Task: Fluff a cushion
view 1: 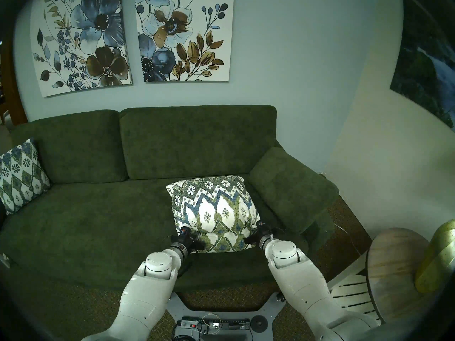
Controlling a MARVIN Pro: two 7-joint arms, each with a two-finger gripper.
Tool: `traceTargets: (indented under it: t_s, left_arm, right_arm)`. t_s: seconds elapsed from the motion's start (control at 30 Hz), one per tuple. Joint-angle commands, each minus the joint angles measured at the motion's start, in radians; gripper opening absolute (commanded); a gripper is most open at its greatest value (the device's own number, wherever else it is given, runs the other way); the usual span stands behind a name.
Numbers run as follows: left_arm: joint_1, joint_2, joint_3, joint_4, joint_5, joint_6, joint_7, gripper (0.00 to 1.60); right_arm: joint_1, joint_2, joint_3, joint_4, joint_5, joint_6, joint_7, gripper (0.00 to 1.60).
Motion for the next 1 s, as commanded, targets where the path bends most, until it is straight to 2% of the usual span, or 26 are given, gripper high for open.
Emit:
traceTargets:
  t_s: [0.0,0.03,0.07,0.1,0.37,0.5,0.53,0.7,0.73,0.87,0.9,0.93,0.97]
  left_arm:
    - [-0.1,0.046,-0.065,-0.043,-0.014,-0.014,0.021,0.0]
    - [-0.131,0.049,-0.07,-0.05,-0.019,-0.015,0.019,0.0]
    - [-0.111,0.053,-0.074,-0.089,-0.019,-0.026,0.016,0.0]
    - [-0.136,0.054,-0.077,-0.096,-0.022,-0.026,0.013,0.0]
    - [-0.183,0.048,-0.086,-0.223,-0.036,-0.069,-0.005,0.0]
    - [-0.234,0.053,-0.094,-0.299,-0.038,-0.085,-0.006,0.0]
    - [-0.22,0.056,-0.096,-0.291,-0.037,-0.096,-0.007,0.0]
    - [-0.286,0.072,-0.11,-0.379,-0.035,-0.103,-0.001,0.0]
    - [-0.266,0.075,-0.114,-0.366,-0.037,-0.114,0.0,0.0]
    - [-0.329,0.077,-0.115,-0.447,-0.039,-0.112,0.0,0.0]
    - [-0.306,0.078,-0.115,-0.427,-0.039,-0.124,-0.001,0.0]
    - [-0.334,0.077,-0.112,-0.46,-0.038,-0.119,-0.001,0.0]
    - [-0.331,0.076,-0.11,-0.459,-0.039,-0.125,-0.002,0.0]
  right_arm:
    - [0.1,0.022,0.037,-0.019,-0.007,-0.028,-0.029,0.0]
    - [0.13,0.021,0.036,-0.023,-0.006,-0.034,-0.026,0.0]
    - [0.109,0.018,0.042,-0.066,-0.005,-0.048,-0.025,0.0]
    - [0.134,0.016,0.041,-0.071,-0.004,-0.052,-0.022,0.0]
    - [0.183,-0.011,0.053,-0.198,-0.002,-0.109,-0.017,0.0]
    - [0.236,-0.021,0.057,-0.272,-0.002,-0.128,-0.017,0.0]
    - [0.222,-0.027,0.06,-0.263,0.0,-0.141,-0.018,0.0]
    - [0.286,-0.044,0.056,-0.342,-0.003,-0.15,-0.014,0.0]
    - [0.265,-0.053,0.057,-0.323,-0.004,-0.162,-0.015,0.0]
    - [0.331,-0.065,0.056,-0.401,-0.008,-0.163,-0.016,0.0]
    - [0.308,-0.073,0.059,-0.387,-0.009,-0.176,-0.018,0.0]
    - [0.337,-0.073,0.056,-0.419,-0.011,-0.17,-0.017,0.0]
    - [0.334,-0.078,0.056,-0.417,-0.011,-0.177,-0.017,0.0]
